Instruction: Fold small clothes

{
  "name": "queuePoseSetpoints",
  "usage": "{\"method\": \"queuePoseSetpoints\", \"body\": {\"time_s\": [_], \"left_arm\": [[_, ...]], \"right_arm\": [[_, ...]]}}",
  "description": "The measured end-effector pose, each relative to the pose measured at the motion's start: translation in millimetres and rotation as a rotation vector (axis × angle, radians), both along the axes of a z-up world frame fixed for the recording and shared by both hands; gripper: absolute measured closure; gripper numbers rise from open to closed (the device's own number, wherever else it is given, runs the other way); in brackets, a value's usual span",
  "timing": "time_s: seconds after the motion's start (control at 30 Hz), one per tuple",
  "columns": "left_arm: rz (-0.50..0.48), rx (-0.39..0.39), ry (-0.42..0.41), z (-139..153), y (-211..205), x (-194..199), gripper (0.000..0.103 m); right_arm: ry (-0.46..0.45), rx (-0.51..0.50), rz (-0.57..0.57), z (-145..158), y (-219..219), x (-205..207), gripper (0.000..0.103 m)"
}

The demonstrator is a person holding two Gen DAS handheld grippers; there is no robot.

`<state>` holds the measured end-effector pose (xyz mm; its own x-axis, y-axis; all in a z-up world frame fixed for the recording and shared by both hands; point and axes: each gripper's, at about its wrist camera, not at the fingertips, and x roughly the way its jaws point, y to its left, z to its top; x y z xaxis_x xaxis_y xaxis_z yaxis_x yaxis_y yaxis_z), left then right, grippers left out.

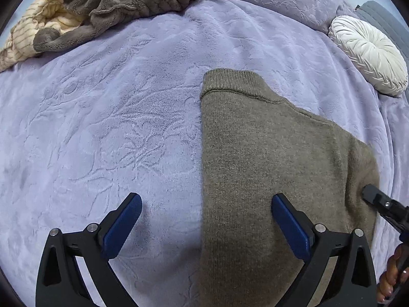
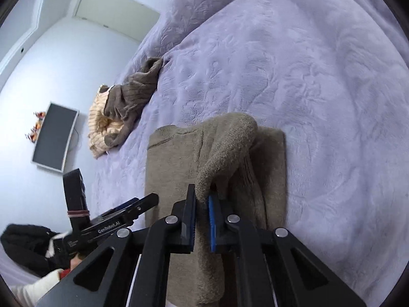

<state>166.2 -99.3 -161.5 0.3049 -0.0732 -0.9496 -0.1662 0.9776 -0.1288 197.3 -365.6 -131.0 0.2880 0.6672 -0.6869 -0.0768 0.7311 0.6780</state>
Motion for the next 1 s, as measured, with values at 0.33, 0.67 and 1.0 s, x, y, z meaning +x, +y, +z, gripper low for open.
{"method": "queuePoseSetpoints", "body": {"time_s": [0.33,0.67,1.0], "left_arm": [[-0.007,-0.017,0.019,1,-1,-3,0.001],[-0.055,-0.104,0.010,12,-6,-11,0.001],[-0.084,-0.224,0.082,-21,-10,-9,0.001]], "right_arm": [[0.186,0.022,-0.128,-42,-49,-13,0.078],[0.222,0.043,-0.122,-43,-55,-40,0.052],[0.258,0.070,-0.076,-61,-44,-27,0.052]]}}
